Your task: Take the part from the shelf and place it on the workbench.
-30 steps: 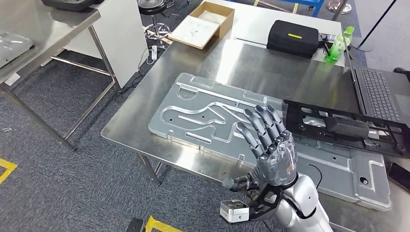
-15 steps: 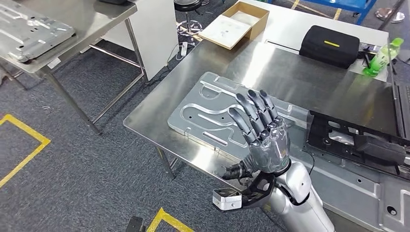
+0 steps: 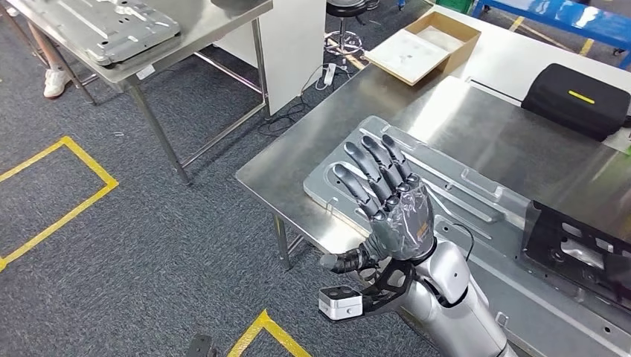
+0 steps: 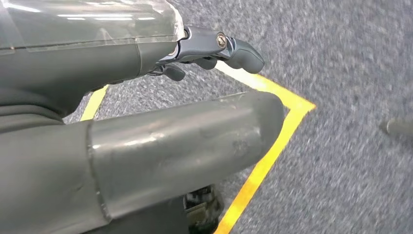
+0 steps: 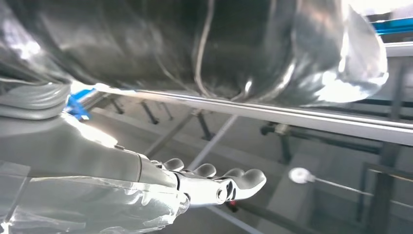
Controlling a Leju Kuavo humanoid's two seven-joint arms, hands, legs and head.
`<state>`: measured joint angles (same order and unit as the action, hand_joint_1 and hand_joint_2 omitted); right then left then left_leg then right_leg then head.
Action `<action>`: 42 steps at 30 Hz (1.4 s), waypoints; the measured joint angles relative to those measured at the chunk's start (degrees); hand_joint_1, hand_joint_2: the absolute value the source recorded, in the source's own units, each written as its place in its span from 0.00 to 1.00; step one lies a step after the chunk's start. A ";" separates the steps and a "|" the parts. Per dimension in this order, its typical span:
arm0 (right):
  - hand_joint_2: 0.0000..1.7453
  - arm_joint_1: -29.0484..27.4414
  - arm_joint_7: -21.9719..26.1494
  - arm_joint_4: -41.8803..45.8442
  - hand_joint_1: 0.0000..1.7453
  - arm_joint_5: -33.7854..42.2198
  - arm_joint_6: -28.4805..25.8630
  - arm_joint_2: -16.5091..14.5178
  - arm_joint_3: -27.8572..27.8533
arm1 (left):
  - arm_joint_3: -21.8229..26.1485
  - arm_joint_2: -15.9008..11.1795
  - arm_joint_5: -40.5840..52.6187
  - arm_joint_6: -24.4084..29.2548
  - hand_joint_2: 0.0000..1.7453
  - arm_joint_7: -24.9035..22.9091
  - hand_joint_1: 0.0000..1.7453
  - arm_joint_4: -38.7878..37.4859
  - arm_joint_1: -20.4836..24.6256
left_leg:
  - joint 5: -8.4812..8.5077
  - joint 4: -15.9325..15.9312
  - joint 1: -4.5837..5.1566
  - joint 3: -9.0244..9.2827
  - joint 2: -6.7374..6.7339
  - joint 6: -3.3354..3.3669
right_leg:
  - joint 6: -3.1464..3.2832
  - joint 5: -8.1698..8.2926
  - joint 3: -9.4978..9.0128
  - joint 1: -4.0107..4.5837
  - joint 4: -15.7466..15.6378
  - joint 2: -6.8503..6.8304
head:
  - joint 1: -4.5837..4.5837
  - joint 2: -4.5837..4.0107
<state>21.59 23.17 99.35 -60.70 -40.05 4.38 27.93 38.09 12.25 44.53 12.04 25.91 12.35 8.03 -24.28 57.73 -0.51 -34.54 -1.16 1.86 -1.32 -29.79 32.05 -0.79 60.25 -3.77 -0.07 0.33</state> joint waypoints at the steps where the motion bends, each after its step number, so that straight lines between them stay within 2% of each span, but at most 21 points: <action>1: 0.00 0.12 0.08 -0.05 0.00 -0.22 -0.01 -0.01 0.01 | 0.11 -0.03 -0.09 0.01 0.00 0.02 0.00 0.00 0.16 | 0.13 -0.14 -0.12 0.07 0.52 0.29 | -0.16 -1.63 1.22 -0.15 2.68 1.63 | -0.01 0.00; 3: 0.00 0.18 0.09 -0.25 0.00 -0.71 -0.01 -0.01 0.02 | 0.31 -0.11 -0.15 0.02 0.00 0.14 0.00 0.00 0.54 | 0.19 -0.12 -0.05 -0.01 1.75 0.59 | -0.24 -4.92 4.91 -0.20 10.04 3.34 | -0.02 0.00; 5: 0.00 0.21 0.06 -0.46 0.00 -1.02 0.00 0.00 0.03 | 0.50 -0.23 -0.15 0.08 0.00 0.31 0.00 0.00 0.67 | 0.18 0.04 0.02 -0.03 3.24 0.62 | -0.26 -4.93 7.03 -0.20 13.48 3.60 | -0.01 0.00; 7: 0.00 0.52 0.01 -0.52 0.00 -1.10 -0.01 0.01 0.04 | 0.63 -0.35 -0.13 0.23 0.00 0.45 0.00 0.00 0.71 | 0.08 0.39 0.02 -0.03 4.76 0.49 | -0.07 -1.08 5.39 -0.30 8.97 4.08 | -0.01 0.00; 9: 0.00 1.03 -0.07 -0.53 0.00 -1.10 -0.02 0.01 0.07 | 0.66 -0.41 -0.12 0.36 0.00 0.60 0.00 0.00 0.88 | -0.10 0.88 0.07 -0.26 6.05 0.14 | 0.23 1.97 2.57 -0.54 2.21 6.22 | 0.00 0.00; 11: 0.00 1.38 -0.16 -0.55 0.00 -1.09 -0.01 0.00 0.09 | 0.69 -0.48 -0.11 0.43 0.00 0.70 0.00 0.00 1.08 | -0.04 1.08 0.03 -0.74 7.16 -0.51 | 0.43 2.41 1.49 -0.51 -0.57 7.62 | -0.01 0.00; 13: 0.00 1.62 -0.21 -0.58 0.00 -1.07 0.00 -0.09 0.12 | 0.72 -0.63 -0.11 0.49 0.00 0.74 0.00 0.00 1.05 | 0.14 0.98 -0.11 -1.06 7.92 -1.28 | 0.86 2.58 1.31 -0.42 -0.93 6.77 | -0.01 0.00; 15: 0.00 1.87 -0.21 -0.61 0.00 -1.12 0.01 -0.27 0.14 | 0.75 -0.82 -0.12 0.54 0.00 0.78 0.00 0.00 1.01 | -0.97 2.59 -0.04 -1.81 5.97 -1.94 | 1.62 2.87 0.94 -0.60 -1.45 5.53 | 0.11 0.00; 17: 0.00 1.99 -0.19 -0.63 0.00 -1.31 0.01 -0.36 0.14 | 0.75 -0.96 -0.12 0.63 0.00 0.85 0.00 0.00 1.21 | -4.23 8.49 -0.07 -4.54 2.91 -2.52 | 2.21 2.94 0.75 -0.53 -1.74 4.02 | 0.23 0.00; 19: 0.00 1.99 -0.12 -0.64 0.00 -1.57 0.01 -0.40 0.15 | 0.75 -1.11 -0.14 0.73 0.00 0.93 0.00 0.00 1.25 | -7.05 15.40 -0.25 -7.88 1.83 -2.94 | 2.45 2.82 0.78 -0.34 -1.68 2.47 | 0.26 0.00; 20: 0.00 1.97 -0.02 -0.64 0.00 -1.69 0.01 -0.44 0.15 | 0.76 -1.23 -0.16 0.79 0.00 1.00 0.00 0.00 1.13 | -7.08 16.69 -0.28 -8.49 1.65 -3.05 | 2.46 2.73 0.77 -0.32 -1.64 1.75 | 0.26 0.00; 21: 0.00 1.95 0.11 -0.64 0.00 -1.79 0.01 -0.51 0.15 | 0.78 -1.37 -0.18 0.84 0.00 1.08 0.00 0.00 0.98 | -6.06 15.74 -0.29 -7.96 1.44 -3.09 | 2.42 2.64 0.71 -0.31 -1.61 1.07 | 0.26 0.00; 24: 0.00 1.94 0.59 -0.62 0.00 -1.91 0.01 -0.92 0.15 | 0.94 -1.85 -0.28 0.99 0.00 1.27 0.00 0.00 0.86 | -1.25 4.74 0.04 -2.17 -1.07 -2.46 | 1.91 2.18 0.29 -0.11 -1.49 -0.66 | 0.25 0.00; 26: 0.00 1.95 0.76 -0.62 0.00 -1.92 0.01 -1.12 0.14 | 1.05 -2.04 -0.34 1.04 0.00 1.33 0.00 0.00 0.94 | -0.55 1.11 0.46 -0.41 -2.19 -1.62 | 1.39 1.92 0.07 0.27 -1.46 -1.52 | 0.22 0.00; 29: 0.00 1.99 0.79 -0.62 0.00 -1.92 0.01 -1.33 0.13 | 1.25 -2.33 -0.36 1.05 0.00 1.35 0.00 0.00 0.79 | -0.32 0.67 0.45 -0.43 -0.55 -0.52 | 0.55 1.63 -0.34 0.43 -1.68 -2.81 | 0.22 0.00; 31: 0.00 2.05 0.81 -0.62 0.00 -1.91 -0.01 -1.45 0.11 | 1.35 -2.39 -0.36 1.04 0.00 1.36 0.00 0.00 0.79 | 0.05 0.09 0.13 -0.19 0.56 0.14 | 0.01 -0.18 0.36 0.21 0.58 -1.55 | 0.14 0.00; 33: 0.00 1.96 0.83 -0.64 0.00 -1.90 -0.03 -1.49 0.09 | 1.44 -2.39 -0.36 1.03 0.00 1.37 0.00 0.00 0.88 | 0.23 -0.07 0.07 -0.15 1.67 0.48 | -0.22 -3.55 3.37 0.03 7.16 1.25 | 0.05 0.00; 35: 0.00 1.69 0.84 -0.70 0.00 -1.92 -0.03 -1.49 0.07 | 1.52 -2.39 -0.36 1.03 0.00 1.39 0.00 0.00 0.90 | 0.25 0.04 0.18 -0.20 3.03 0.61 | -0.20 -4.89 6.36 0.03 12.62 2.88 | 0.05 0.00; 37: 0.00 1.56 0.90 -0.76 0.00 -2.04 -0.03 -1.52 -0.02 | 1.57 -2.40 -0.36 1.02 0.00 1.46 0.00 0.00 0.86 | 0.21 0.30 0.29 -0.18 4.55 0.60 | 0.11 -2.12 6.05 0.06 10.68 3.69 | 0.06 0.00; 39: 0.00 1.57 1.02 -0.78 0.00 -2.22 -0.04 -1.63 -0.13 | 1.61 -2.39 -0.36 0.95 0.00 1.52 0.00 0.00 0.90 | 0.11 0.63 0.39 -0.30 5.92 0.43 | 0.74 1.74 3.42 0.01 3.86 5.78 | 0.07 0.00; 42: 0.00 1.60 1.24 -0.78 0.00 -2.48 -0.03 -1.90 -0.26 | 1.65 -2.39 -0.45 0.77 0.00 1.49 0.00 0.00 0.98 | 0.24 0.90 0.10 -1.12 7.72 -0.39 | 1.26 2.86 1.69 0.13 -0.93 8.23 | 0.05 0.00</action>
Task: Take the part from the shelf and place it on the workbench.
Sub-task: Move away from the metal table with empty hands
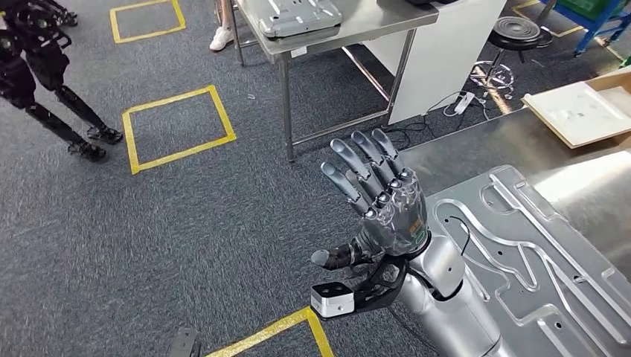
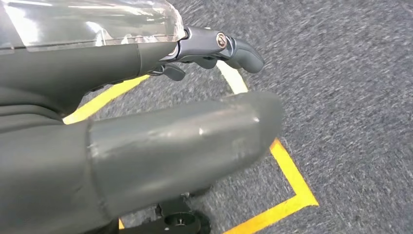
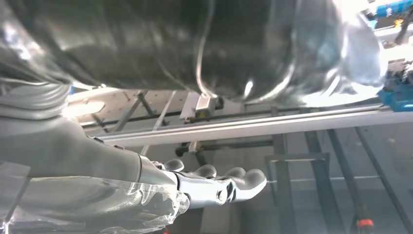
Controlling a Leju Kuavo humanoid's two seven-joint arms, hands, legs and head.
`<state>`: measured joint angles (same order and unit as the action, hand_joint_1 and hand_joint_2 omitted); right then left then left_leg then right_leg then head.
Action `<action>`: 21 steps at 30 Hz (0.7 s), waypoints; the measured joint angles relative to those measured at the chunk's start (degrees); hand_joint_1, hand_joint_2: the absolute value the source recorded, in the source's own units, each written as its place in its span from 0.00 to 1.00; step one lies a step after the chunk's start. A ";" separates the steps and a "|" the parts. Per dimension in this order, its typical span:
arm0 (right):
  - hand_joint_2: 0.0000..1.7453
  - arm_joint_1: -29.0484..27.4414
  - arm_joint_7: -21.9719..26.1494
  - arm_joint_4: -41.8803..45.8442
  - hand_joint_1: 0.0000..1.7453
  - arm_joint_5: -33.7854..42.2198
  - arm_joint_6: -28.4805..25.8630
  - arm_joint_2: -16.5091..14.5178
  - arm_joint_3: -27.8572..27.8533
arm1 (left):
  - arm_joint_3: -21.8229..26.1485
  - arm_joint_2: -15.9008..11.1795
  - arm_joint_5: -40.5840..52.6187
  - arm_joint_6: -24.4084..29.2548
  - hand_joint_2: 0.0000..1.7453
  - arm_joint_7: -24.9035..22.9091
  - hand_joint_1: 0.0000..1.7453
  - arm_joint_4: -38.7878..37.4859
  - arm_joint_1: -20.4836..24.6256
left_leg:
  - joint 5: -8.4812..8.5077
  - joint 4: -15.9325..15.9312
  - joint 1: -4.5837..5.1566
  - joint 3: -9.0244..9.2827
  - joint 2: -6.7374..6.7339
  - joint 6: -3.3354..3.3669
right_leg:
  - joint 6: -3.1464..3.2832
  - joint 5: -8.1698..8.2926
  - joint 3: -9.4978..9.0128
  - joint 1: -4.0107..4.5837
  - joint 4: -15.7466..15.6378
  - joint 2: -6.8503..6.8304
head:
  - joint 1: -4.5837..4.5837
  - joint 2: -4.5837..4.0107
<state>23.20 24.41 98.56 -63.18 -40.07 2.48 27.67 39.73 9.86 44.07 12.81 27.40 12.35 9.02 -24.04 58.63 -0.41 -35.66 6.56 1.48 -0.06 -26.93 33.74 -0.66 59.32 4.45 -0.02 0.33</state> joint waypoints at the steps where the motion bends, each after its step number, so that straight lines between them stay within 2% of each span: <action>1: 0.00 0.03 0.18 0.00 0.00 -0.11 0.01 -0.18 -0.04 | 0.03 -0.03 -0.08 -0.03 0.00 0.00 0.00 0.00 -0.08 | 0.11 -0.07 -0.13 -0.20 0.60 -0.40 | 0.11 0.03 -0.12 0.03 -0.29 -0.49 | -0.02 0.00; 2: 0.00 0.07 0.44 -0.01 0.00 -0.21 0.01 -0.47 -0.06 | 0.08 -0.08 -0.17 -0.05 0.00 0.03 0.00 0.00 -0.26 | 0.06 0.05 -0.19 -0.30 0.40 -0.73 | 0.34 0.12 -0.32 -0.03 -0.55 -1.13 | -0.01 0.00; 4: 0.00 0.19 0.94 -0.03 0.00 -0.17 0.01 -1.31 -0.08 | 0.22 -0.19 -0.38 -0.02 0.00 0.21 0.00 0.00 -0.50 | -1.51 2.52 -0.02 -1.40 -2.09 -1.30 | 0.91 0.29 -0.88 -0.30 -1.17 -2.55 | 0.14 0.00; 6: 0.00 0.22 1.26 -0.17 0.00 0.09 0.01 -1.84 -0.08 | 0.36 -0.27 -0.62 0.11 0.00 0.49 0.00 0.00 -0.51 | -4.91 9.02 -0.14 -4.44 -5.07 -1.76 | 1.33 0.19 -1.19 -0.24 -1.35 -4.18 | 0.30 0.00; 7: 0.00 0.21 1.36 -0.31 0.00 0.20 0.01 -1.93 -0.08 | 0.41 -0.31 -0.71 0.19 0.00 0.61 0.00 0.00 -0.53 | -6.36 12.48 -0.30 -6.14 -5.63 -1.99 | 1.42 0.08 -1.22 -0.17 -1.29 -5.01 | 0.30 0.00; 8: 0.00 0.20 1.43 -0.47 0.00 0.25 0.01 -2.02 -0.08 | 0.46 -0.39 -0.77 0.23 0.00 0.69 0.00 0.00 -0.64 | -7.00 14.78 -0.44 -7.26 -5.92 -2.17 | 1.45 -0.02 -1.23 -0.13 -1.22 -5.81 | 0.30 0.00; 9: 0.00 0.20 1.46 -0.65 0.00 0.28 0.01 -2.11 -0.08 | 0.50 -0.52 -0.78 0.25 0.00 0.74 0.00 0.00 -0.81 | -6.54 15.00 -0.55 -7.32 -6.12 -2.30 | 1.41 -0.16 -1.25 -0.12 -1.13 -6.57 | 0.30 0.00; 10: 0.00 0.22 1.47 -0.82 0.00 0.30 0.01 -2.22 -0.08 | 0.54 -0.66 -0.80 0.23 0.00 0.79 0.00 0.00 -0.97 | -5.13 12.99 -0.63 -6.19 -6.43 -2.35 | 1.32 -0.33 -1.30 -0.12 -1.01 -7.28 | 0.30 0.00; 11: 0.00 0.25 1.47 -0.96 0.00 0.32 0.01 -2.30 -0.08 | 0.57 -0.79 -0.82 0.21 0.00 0.81 0.00 0.00 -1.10 | -3.23 9.32 -0.67 -4.17 -7.10 -2.31 | 1.17 -0.55 -1.40 -0.12 -0.87 -7.95 | 0.30 0.00; 13: 0.00 0.41 1.40 -1.24 0.00 0.34 0.02 -2.36 -0.07 | 0.62 -0.95 -0.83 0.11 0.00 0.87 0.00 0.00 -1.14 | -1.07 2.52 -0.30 -0.47 -9.02 -1.83 | 0.73 -1.01 -1.57 0.11 -0.60 -9.08 | 0.29 0.00; 15: 0.00 0.71 1.15 -1.51 0.00 0.32 0.02 -2.36 0.01 | 0.69 -0.97 -0.82 -0.04 0.00 0.90 0.00 0.00 -1.21 | -1.05 0.45 0.17 0.43 -9.48 -1.15 | 0.21 -1.22 -1.70 0.41 -0.56 -9.99 | 0.28 0.00; 17: 0.00 1.14 0.58 -1.84 0.00 0.14 0.02 -2.36 0.28 | 0.77 -0.92 -0.79 -0.19 0.00 0.90 0.00 0.00 -1.51 | -0.76 0.09 0.11 0.40 -8.31 -0.46 | -0.33 -1.39 -1.92 0.40 -0.67 -10.57 | 0.28 0.00; 18: 0.00 1.41 0.22 -2.00 0.00 -0.05 0.02 -2.36 0.50 | 0.80 -0.82 -0.77 -0.24 0.00 0.90 0.00 0.00 -1.62 | -0.61 -0.18 0.01 0.51 -7.82 -0.10 | -0.59 -1.87 -1.85 0.28 -0.26 -9.96 | 0.27 0.00; 19: 0.00 1.68 -0.15 -2.16 0.00 -0.27 0.02 -2.36 0.72 | 0.81 -0.68 -0.74 -0.27 0.00 0.90 0.00 0.00 -1.64 | -0.43 -0.47 -0.13 0.63 -7.36 0.28 | -0.80 -2.91 -1.30 0.13 1.14 -8.79 | 0.27 0.00; 21: 0.00 1.98 -0.67 -2.46 0.00 -0.65 0.01 -2.26 1.02 | 0.83 -0.32 -0.73 -0.36 0.00 0.91 0.00 0.00 -1.49 | -0.27 -0.67 -0.18 0.71 -6.32 0.80 | -1.02 -6.27 1.56 -0.08 7.29 -5.91 | 0.26 0.00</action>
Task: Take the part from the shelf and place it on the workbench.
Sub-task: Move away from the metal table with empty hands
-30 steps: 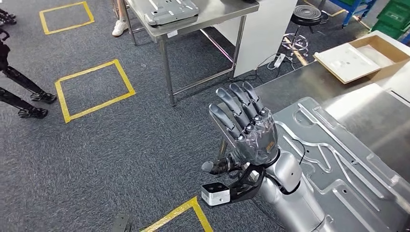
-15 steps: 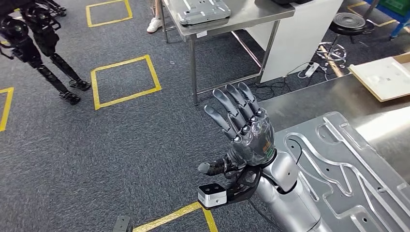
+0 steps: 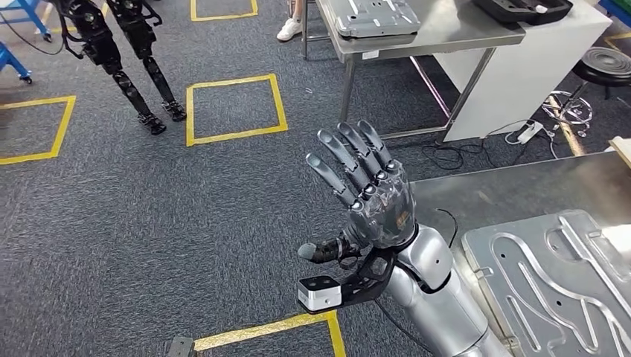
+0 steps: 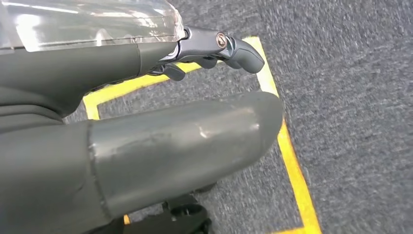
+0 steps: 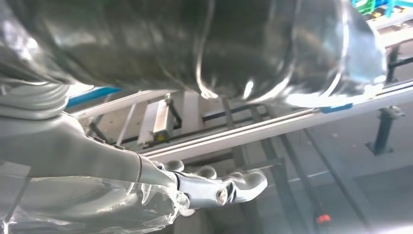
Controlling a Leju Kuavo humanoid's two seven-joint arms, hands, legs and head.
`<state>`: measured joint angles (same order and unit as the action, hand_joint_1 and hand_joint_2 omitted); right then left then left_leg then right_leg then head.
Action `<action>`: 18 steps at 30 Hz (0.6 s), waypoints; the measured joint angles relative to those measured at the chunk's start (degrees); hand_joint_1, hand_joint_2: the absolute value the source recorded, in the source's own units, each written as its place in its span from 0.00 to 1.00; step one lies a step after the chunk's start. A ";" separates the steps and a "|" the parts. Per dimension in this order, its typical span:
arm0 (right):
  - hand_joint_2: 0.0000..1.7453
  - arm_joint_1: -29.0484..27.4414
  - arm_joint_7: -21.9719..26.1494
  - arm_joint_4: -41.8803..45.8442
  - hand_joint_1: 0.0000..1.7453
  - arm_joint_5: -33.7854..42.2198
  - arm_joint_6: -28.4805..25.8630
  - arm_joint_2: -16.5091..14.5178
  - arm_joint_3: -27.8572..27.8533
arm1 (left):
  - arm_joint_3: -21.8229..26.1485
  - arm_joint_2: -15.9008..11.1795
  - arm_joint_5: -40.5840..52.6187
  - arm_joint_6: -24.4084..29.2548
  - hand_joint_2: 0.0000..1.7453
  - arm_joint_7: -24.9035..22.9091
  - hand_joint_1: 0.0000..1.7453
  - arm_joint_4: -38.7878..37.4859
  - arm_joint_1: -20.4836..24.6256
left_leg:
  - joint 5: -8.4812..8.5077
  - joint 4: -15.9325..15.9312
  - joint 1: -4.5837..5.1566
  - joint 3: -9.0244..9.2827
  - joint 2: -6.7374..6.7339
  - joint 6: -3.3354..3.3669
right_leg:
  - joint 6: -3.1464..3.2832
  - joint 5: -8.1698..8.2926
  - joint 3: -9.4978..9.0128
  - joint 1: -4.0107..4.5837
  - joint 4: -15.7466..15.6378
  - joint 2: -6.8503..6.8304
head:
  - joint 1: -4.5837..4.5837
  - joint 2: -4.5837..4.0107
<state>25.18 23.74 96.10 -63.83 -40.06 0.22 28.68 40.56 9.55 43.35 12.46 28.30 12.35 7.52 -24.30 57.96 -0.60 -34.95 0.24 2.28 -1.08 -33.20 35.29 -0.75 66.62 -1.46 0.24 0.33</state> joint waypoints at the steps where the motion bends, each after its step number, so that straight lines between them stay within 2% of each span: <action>1: 0.00 0.03 -0.19 -0.19 0.00 -0.12 0.00 0.09 0.10 | 0.01 0.15 0.00 -0.04 0.00 0.00 0.00 0.00 0.07 | 0.00 0.04 0.05 -0.03 0.59 0.15 | -0.05 -1.59 1.98 -0.02 3.86 0.78 | 0.00 0.00; 2: 0.00 0.02 -0.32 -0.38 0.00 -0.20 0.00 0.18 0.23 | 0.01 0.28 -0.01 -0.08 0.00 0.00 0.00 0.00 0.07 | -0.02 0.11 0.10 -0.03 1.27 0.21 | -0.08 -2.35 3.62 -0.01 6.80 1.14 | 0.00 0.00; 3: 0.00 0.05 -0.46 -0.57 0.00 -0.25 0.00 0.25 0.41 | 0.01 0.37 -0.01 -0.10 0.00 -0.01 0.00 0.00 0.02 | -0.06 0.21 0.13 -0.03 1.97 0.23 | -0.07 -2.01 4.48 -0.01 7.94 1.30 | 0.00 0.00; 4: 0.00 0.12 -0.65 -0.75 0.00 -0.31 0.00 0.28 0.62 | 0.01 0.44 -0.01 -0.12 0.00 -0.02 0.00 0.00 -0.04 | -0.09 0.32 0.15 0.00 2.70 0.21 | 0.01 -0.52 4.24 -0.01 6.81 1.42 | 0.00 0.00; 5: 0.00 0.28 -0.84 -0.88 0.00 -0.38 0.00 0.29 0.83 | 0.02 0.52 -0.01 -0.14 0.00 -0.04 0.00 0.00 -0.09 | -0.15 0.45 0.15 0.04 3.45 0.16 | 0.17 1.83 2.93 -0.03 3.54 1.82 | 0.00 0.00; 7: 0.00 0.74 -1.25 -1.15 0.00 -0.67 0.00 0.34 1.21 | 0.03 0.78 0.00 -0.16 0.00 -0.09 0.00 0.00 -0.08 | -0.25 0.75 0.15 -0.09 4.83 -0.12 | 0.54 5.33 -0.26 -0.19 -3.97 4.25 | 0.01 0.00; 8: 0.00 0.97 -1.42 -1.26 0.00 -0.85 0.00 0.38 1.37 | 0.04 0.90 0.00 -0.16 0.00 -0.11 0.00 0.00 -0.08 | -0.23 0.83 0.11 -0.27 5.42 -0.40 | 0.62 6.06 -1.22 -0.21 -6.29 5.25 | 0.00 0.00; 9: 0.00 1.18 -1.56 -1.39 0.00 -1.02 0.00 0.42 1.52 | 0.04 0.99 0.00 -0.19 0.00 -0.12 0.00 0.00 -0.13 | -0.16 0.83 0.01 -0.48 5.95 -0.76 | 0.69 6.02 -1.55 -0.18 -7.16 5.87 | -0.01 0.00; 11: 0.00 1.62 -1.74 -1.59 0.00 -1.22 0.00 0.47 1.91 | 0.06 1.08 0.00 -0.24 0.00 -0.14 0.00 0.00 -0.39 | 0.02 0.62 -0.19 -0.74 6.83 -1.56 | 0.96 6.22 -1.76 -0.17 -7.60 4.96 | -0.03 0.00; 12: 0.00 1.86 -1.80 -1.68 0.00 -1.26 0.01 0.48 2.12 | 0.07 1.11 0.00 -0.25 0.00 -0.13 0.00 0.00 -0.54 | -0.21 0.94 -0.15 -0.91 6.23 -1.89 | 1.27 6.35 -2.04 -0.28 -7.97 4.35 | -0.02 0.00; 13: 0.00 2.07 -1.85 -1.74 0.00 -1.28 0.01 0.48 2.32 | 0.07 1.14 -0.01 -0.25 0.00 -0.13 0.00 0.00 -0.59 | -0.95 2.09 -0.07 -1.44 5.03 -2.15 | 1.60 6.49 -2.35 -0.40 -8.34 3.61 | 0.02 0.00; 15: 0.00 2.28 -1.89 -1.87 0.00 -1.28 0.01 0.49 2.54 | 0.07 1.16 -0.01 -0.26 0.00 -0.10 0.00 0.00 -0.49 | -3.98 7.69 -0.01 -4.07 1.80 -2.56 | 2.10 6.51 -2.80 -0.29 -8.77 1.98 | 0.09 0.00; 17: 0.00 2.32 -1.90 -2.08 0.00 -1.29 0.02 0.50 2.65 | 0.07 1.16 0.00 -0.27 0.00 -0.11 0.00 0.00 -0.44 | -6.80 14.59 -0.18 -7.47 0.46 -2.92 | 2.30 6.32 -2.90 -0.06 -8.74 0.35 | 0.11 0.00; 18: 0.00 2.35 -2.00 -2.20 0.00 -1.32 0.02 0.50 2.74 | 0.07 1.16 0.01 -0.27 0.00 -0.11 0.00 0.00 -0.51 | -6.92 16.06 -0.24 -8.18 0.24 -3.04 | 2.31 6.21 -2.94 -0.01 -8.71 -0.44 | 0.12 0.00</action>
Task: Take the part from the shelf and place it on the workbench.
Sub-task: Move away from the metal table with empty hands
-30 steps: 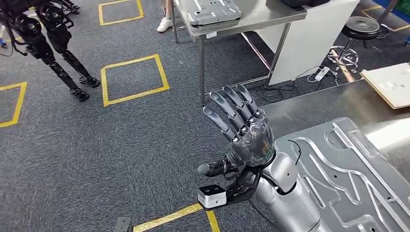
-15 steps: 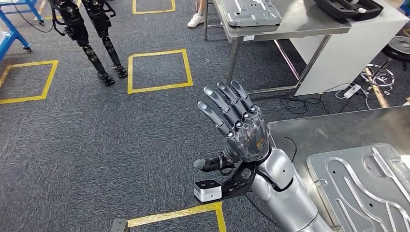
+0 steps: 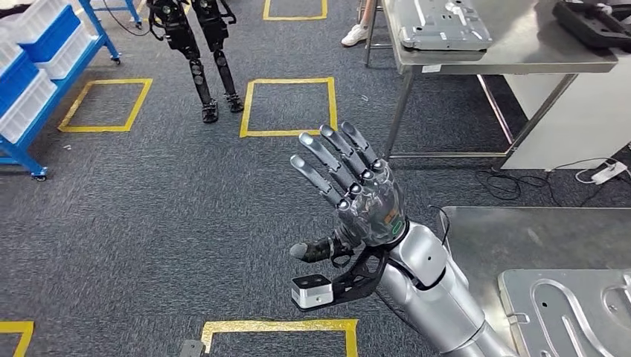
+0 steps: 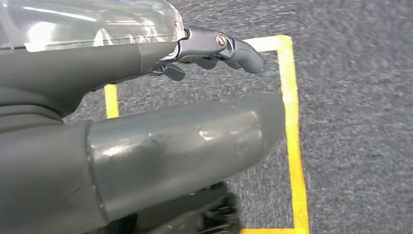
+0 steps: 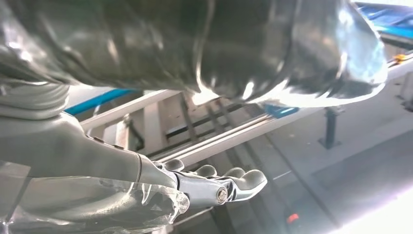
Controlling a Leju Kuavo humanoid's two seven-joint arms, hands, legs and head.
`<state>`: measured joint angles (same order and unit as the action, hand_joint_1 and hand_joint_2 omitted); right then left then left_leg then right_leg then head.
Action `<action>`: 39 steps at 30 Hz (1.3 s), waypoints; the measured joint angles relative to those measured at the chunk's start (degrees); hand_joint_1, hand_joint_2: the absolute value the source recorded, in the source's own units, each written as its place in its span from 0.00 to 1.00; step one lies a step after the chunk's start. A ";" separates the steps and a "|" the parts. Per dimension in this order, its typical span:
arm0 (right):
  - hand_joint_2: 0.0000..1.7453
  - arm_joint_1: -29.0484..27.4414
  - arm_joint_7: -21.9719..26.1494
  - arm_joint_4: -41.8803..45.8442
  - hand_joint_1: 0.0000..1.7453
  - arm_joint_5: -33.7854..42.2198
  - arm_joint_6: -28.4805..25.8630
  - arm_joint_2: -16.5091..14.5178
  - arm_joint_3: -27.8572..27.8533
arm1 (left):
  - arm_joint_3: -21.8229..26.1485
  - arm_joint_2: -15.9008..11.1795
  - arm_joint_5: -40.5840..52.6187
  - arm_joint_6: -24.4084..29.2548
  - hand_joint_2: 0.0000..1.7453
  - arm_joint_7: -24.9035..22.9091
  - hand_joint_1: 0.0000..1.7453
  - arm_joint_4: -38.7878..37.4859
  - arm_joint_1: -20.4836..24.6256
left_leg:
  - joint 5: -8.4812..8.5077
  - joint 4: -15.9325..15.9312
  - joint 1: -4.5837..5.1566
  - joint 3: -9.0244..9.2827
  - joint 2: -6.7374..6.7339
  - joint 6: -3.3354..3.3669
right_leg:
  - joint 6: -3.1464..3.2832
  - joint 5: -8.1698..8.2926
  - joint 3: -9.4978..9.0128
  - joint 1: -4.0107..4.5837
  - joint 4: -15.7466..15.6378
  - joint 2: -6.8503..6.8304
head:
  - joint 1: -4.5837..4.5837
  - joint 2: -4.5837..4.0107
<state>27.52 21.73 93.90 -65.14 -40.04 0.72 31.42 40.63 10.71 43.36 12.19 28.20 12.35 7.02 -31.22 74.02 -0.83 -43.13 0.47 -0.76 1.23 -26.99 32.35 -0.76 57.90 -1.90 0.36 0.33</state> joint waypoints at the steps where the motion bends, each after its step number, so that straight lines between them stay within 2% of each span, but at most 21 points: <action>1: 0.00 0.08 -0.24 -0.09 0.00 -0.02 -0.01 0.00 0.12 | 0.00 0.00 0.01 0.00 0.00 0.00 0.00 0.00 -0.08 | 0.91 -0.71 -0.02 0.42 -0.18 -0.05 | -0.06 -0.12 -0.06 0.02 0.05 -0.71 | 0.01 0.00; 3: 0.00 0.44 -1.05 -0.18 0.00 -0.05 -0.02 0.01 0.44 | 0.00 0.00 0.06 0.02 0.00 0.00 0.00 0.00 -0.11 | 4.44 -7.72 0.04 4.18 -1.50 0.18 | -0.30 -0.48 -0.30 0.05 0.23 -1.96 | 0.01 0.00; 5: 0.00 0.88 -1.83 -0.18 0.00 -0.09 -0.02 0.08 0.73 | 0.00 0.00 0.19 0.04 0.00 0.00 0.00 0.00 0.10 | 6.36 -13.99 0.53 7.50 -3.26 0.81 | -0.73 -0.89 -0.44 0.35 0.50 -2.95 | -0.01 0.00; 6: 0.00 1.02 -2.07 -0.18 0.00 -0.12 -0.02 0.13 0.84 | 0.01 0.00 0.26 0.06 0.00 0.00 0.00 0.00 0.17 | 6.43 -15.20 0.76 8.05 -3.61 1.16 | -0.95 -1.03 -0.50 0.49 0.56 -3.41 | -0.02 0.00; 8: 0.00 1.15 -2.34 -0.19 0.00 -0.20 -0.02 0.21 0.98 | 0.02 -0.02 0.31 0.12 0.00 -0.01 0.00 0.00 0.12 | 6.48 -15.48 0.91 7.98 -2.66 1.83 | -1.41 -1.16 -0.66 0.59 0.46 -4.26 | -0.05 0.00; 9: 0.00 1.19 -2.45 -0.19 0.00 -0.26 -0.02 0.24 1.06 | 0.04 -0.01 0.31 0.14 0.00 -0.01 0.00 0.00 0.01 | 6.60 -15.70 0.83 8.02 -2.12 2.15 | -1.69 -1.43 -0.72 0.48 0.60 -3.95 | -0.04 0.00; 11: 0.00 1.26 -2.60 -0.13 0.00 -0.46 -0.03 0.36 1.14 | 0.06 0.02 0.33 0.16 0.00 -0.03 0.00 0.00 -0.04 | 6.90 -16.17 0.57 8.22 -1.16 2.86 | -2.17 -3.43 0.44 0.17 3.33 -1.48 | -0.05 0.00; 13: 0.00 1.04 -2.65 -0.08 0.00 -0.72 -0.04 0.73 1.14 | 0.07 0.10 0.36 0.16 0.00 -0.03 0.00 0.00 0.07 | 6.97 -16.25 0.57 8.26 -0.12 3.30 | -2.35 -6.98 3.95 0.00 10.38 1.13 | -0.07 0.00; 15: 0.00 0.58 -2.65 -0.10 0.00 -0.89 -0.03 1.11 1.14 | 0.07 0.18 0.35 0.17 0.00 -0.04 0.00 0.00 0.09 | 6.95 -16.14 0.64 8.26 1.18 3.44 | -2.43 -8.54 7.28 0.00 16.29 1.74 | -0.06 0.00; 17: 0.00 0.31 -2.65 -0.10 0.00 -0.96 -0.03 1.27 1.15 | 0.08 0.20 0.29 0.20 0.00 -0.16 0.00 0.00 0.04 | 6.88 -15.88 0.65 8.28 2.69 3.40 | -2.31 -5.81 7.08 -0.02 14.55 1.92 | -0.05 0.00; 19: 0.00 0.32 -2.65 -0.10 0.00 -1.00 -0.04 1.32 1.16 | 0.10 0.22 0.22 0.21 0.00 -0.33 0.00 0.00 0.08 | 6.73 -15.56 0.68 8.27 4.17 3.16 | -1.98 -1.64 4.03 -0.12 7.31 3.54 | -0.05 0.00; 22: 0.00 0.36 -2.63 -0.15 0.00 -1.05 -0.03 1.40 1.17 | 0.17 0.25 0.03 0.22 0.00 -0.42 0.00 0.00 0.16 | 6.70 -15.27 0.61 7.80 5.95 2.30 | -1.68 -0.14 1.69 -0.13 1.77 5.80 | -0.04 0.00; 24: 0.00 0.45 -2.63 -0.18 0.00 -1.10 -0.02 1.46 1.21 | 0.30 0.23 -0.03 0.23 0.00 -0.43 0.00 0.00 0.01 | 6.74 -15.30 0.41 7.58 6.59 1.59 | -1.28 0.05 1.42 -0.12 1.32 4.74 | -0.04 0.00; 26: 0.00 0.58 -2.63 -0.19 0.00 -1.13 -0.02 1.46 1.26 | 0.40 0.21 -0.03 0.24 0.00 -0.45 0.00 0.00 -0.11 | 5.46 -13.35 0.51 6.72 4.48 1.10 | -0.50 0.25 0.94 -0.26 0.77 3.42 | -0.01 0.00; 28: 0.00 0.62 -2.63 -0.22 0.00 -1.15 -0.02 1.47 1.28 | 0.42 0.21 -0.02 0.25 0.00 -0.46 0.00 0.00 0.02 | 2.15 -7.20 0.51 3.90 1.34 0.73 | 0.07 0.21 0.70 -0.07 0.54 1.95 | 0.02 0.00; 30: 0.00 0.57 -2.63 -0.30 0.00 -1.16 -0.02 1.48 1.29 | 0.42 0.22 -0.02 0.25 0.00 -0.46 0.00 0.00 0.08 | -0.55 -0.40 0.26 0.62 0.24 0.38 | 0.26 0.04 0.69 0.19 0.61 0.38 | 0.03 0.00; 31: 0.00 0.54 -2.64 -0.35 0.00 -1.18 -0.02 1.49 1.29 | 0.42 0.22 -0.02 0.25 0.00 -0.46 0.00 0.00 0.01 | -0.58 0.80 0.17 0.07 0.02 0.28 | 0.28 -0.08 0.67 0.26 0.66 -0.38 | 0.03 0.00; 32: 0.00 0.54 -2.64 -0.39 0.00 -1.19 -0.02 1.49 1.30 | 0.42 0.22 -0.02 0.24 0.00 -0.48 0.00 0.00 -0.10 | 0.62 -0.66 0.13 0.89 -0.22 0.26 | 0.22 -0.21 0.60 0.29 0.71 -1.08 | 0.03 0.00; 34: 0.00 0.57 -2.67 -0.42 0.00 -1.27 -0.02 1.49 1.30 | 0.42 0.22 -0.02 0.23 0.00 -0.50 0.00 0.00 -0.22 | 4.11 -8.44 0.25 5.06 -1.87 0.51 | -0.04 -0.54 0.28 0.35 0.80 -2.32 | 0.03 0.00; 36: 0.00 0.63 -2.74 -0.42 0.00 -1.34 -0.02 1.52 1.30 | 0.42 0.22 -0.02 0.23 0.00 -0.50 0.00 0.00 -0.21 | 5.79 -14.38 0.72 8.19 -3.56 1.14 | -0.49 -0.86 0.02 0.65 0.88 -3.27 | 0.02 0.00; 39: 0.00 0.68 -2.80 -0.42 0.00 -1.41 -0.02 1.55 1.29 | 0.46 0.18 -0.03 0.24 0.00 -0.50 0.00 0.00 -0.45 | 5.94 -15.54 1.01 8.57 -2.64 2.04 | -1.16 -1.12 -0.23 0.87 0.76 -4.40 | 0.02 0.00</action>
<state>28.20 18.93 93.48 -66.55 -40.06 2.27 32.72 41.10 10.89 43.33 12.43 27.69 12.35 6.57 -25.28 58.49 0.18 -34.56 -2.16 1.28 0.07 -28.11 32.12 0.12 58.66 -6.30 0.38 0.33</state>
